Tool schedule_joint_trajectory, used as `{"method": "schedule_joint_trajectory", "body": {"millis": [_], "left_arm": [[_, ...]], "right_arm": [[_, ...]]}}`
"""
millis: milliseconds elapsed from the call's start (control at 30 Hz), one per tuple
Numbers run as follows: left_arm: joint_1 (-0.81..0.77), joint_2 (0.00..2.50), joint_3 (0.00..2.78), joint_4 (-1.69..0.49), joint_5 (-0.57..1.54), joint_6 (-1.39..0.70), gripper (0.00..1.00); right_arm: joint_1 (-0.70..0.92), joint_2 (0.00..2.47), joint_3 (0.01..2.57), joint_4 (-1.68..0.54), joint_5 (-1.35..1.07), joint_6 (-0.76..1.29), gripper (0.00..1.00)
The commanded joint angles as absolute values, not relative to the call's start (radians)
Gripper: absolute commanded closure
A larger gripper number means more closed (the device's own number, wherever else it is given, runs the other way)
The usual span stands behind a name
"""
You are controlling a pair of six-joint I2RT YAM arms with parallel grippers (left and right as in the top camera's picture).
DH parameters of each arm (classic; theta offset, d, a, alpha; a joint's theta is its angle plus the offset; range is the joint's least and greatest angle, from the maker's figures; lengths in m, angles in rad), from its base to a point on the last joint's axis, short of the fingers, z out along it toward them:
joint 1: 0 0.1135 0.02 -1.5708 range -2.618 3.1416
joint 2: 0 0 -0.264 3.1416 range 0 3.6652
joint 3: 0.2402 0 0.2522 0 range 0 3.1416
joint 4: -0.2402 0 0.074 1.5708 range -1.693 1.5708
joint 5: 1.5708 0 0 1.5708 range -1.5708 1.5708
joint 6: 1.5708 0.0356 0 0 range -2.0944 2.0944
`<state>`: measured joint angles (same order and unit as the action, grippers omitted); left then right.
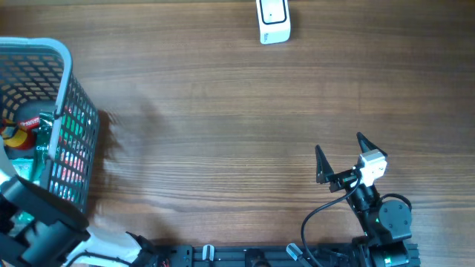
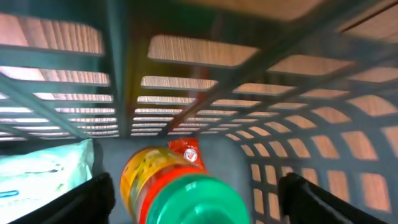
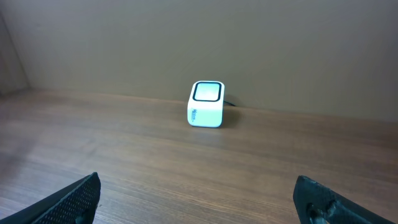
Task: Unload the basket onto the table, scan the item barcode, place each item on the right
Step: 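Reach the left gripper into the basket and grasp the red sauce bottle, then lift the red sauce bottle out and set it upright mid-table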
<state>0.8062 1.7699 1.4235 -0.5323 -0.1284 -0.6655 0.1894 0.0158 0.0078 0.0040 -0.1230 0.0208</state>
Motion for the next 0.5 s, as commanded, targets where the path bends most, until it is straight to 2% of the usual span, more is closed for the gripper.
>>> {"method": "schedule_joint_trajectory", "body": {"millis": [0, 167, 467], "left_arm": [[0.81, 1.797, 1.436, -0.508, -0.103, -0.667, 0.29], [0.809, 1.795, 1.436, -0.513, -0.097, -0.667, 0.56], [0.809, 1.684, 1.436, -0.523, -0.041, -0.666, 0.6]], "right_arm": [[0.193, 0.014, 0.006, 0.007, -0.13, 0.019, 0.0], [0.193, 0.014, 0.006, 0.007, -0.13, 0.019, 0.0], [0.193, 0.014, 0.006, 0.007, -0.13, 0.019, 0.0]]}}
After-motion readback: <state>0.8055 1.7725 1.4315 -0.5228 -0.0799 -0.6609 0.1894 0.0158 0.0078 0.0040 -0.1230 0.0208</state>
